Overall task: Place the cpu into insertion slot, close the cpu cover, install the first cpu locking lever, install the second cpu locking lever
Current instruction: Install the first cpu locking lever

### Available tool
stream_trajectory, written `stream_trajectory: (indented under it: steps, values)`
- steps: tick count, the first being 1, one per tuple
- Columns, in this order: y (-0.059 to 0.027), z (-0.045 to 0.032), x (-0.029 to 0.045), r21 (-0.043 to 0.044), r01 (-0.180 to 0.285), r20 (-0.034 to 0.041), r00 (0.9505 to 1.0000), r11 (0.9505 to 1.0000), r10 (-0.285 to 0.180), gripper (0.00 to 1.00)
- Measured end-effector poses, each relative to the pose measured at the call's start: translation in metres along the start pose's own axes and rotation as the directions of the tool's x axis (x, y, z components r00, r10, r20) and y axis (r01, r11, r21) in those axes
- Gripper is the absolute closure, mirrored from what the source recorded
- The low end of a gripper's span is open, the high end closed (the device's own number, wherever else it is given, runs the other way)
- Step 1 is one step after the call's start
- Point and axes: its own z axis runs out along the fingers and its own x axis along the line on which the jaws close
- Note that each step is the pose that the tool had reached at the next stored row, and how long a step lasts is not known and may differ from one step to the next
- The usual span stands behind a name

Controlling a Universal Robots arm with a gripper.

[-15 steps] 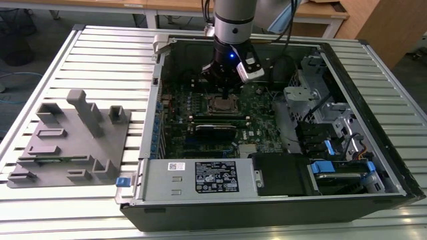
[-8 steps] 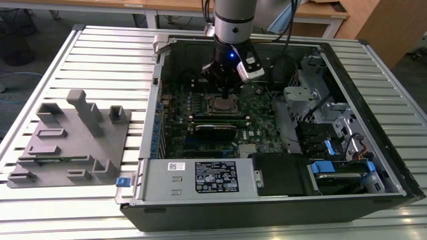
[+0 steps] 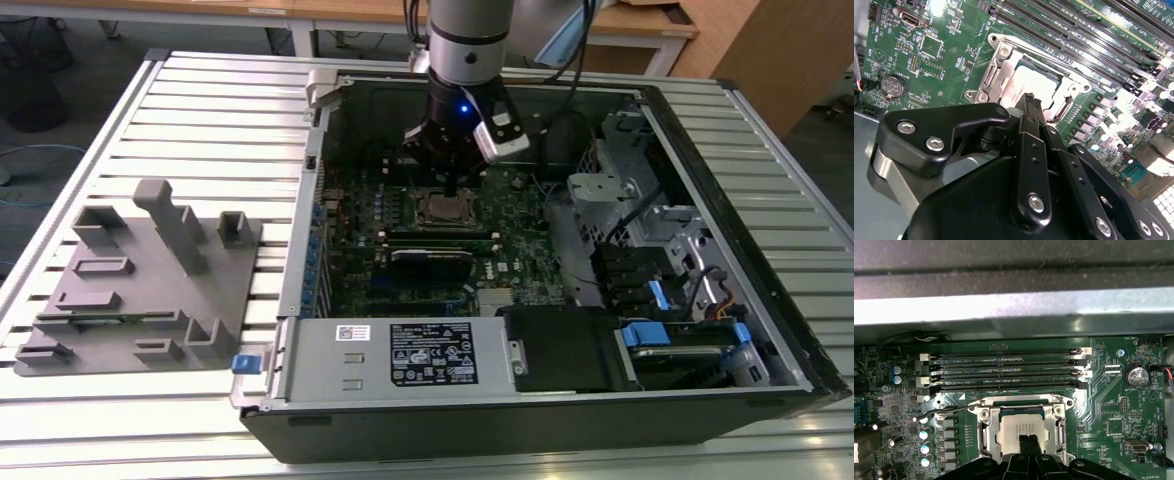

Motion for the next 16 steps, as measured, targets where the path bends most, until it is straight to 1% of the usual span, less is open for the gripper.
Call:
stream_trajectory:
  steps: [6,7,16]
  values:
    - [0.0000,-0.0008,0.0000,0.0000,0.000,0.0000,1.0000,1.0000,0.000,0.89]
    - [0.0000,-0.0025,-0.0001,0.0001,0.000,0.0000,1.0000,1.0000,0.000,0.89]
    - [-0.0001,-0.0054,-0.0002,0.0003,0.000,-0.0001,1.0000,1.0000,0.000,0.89]
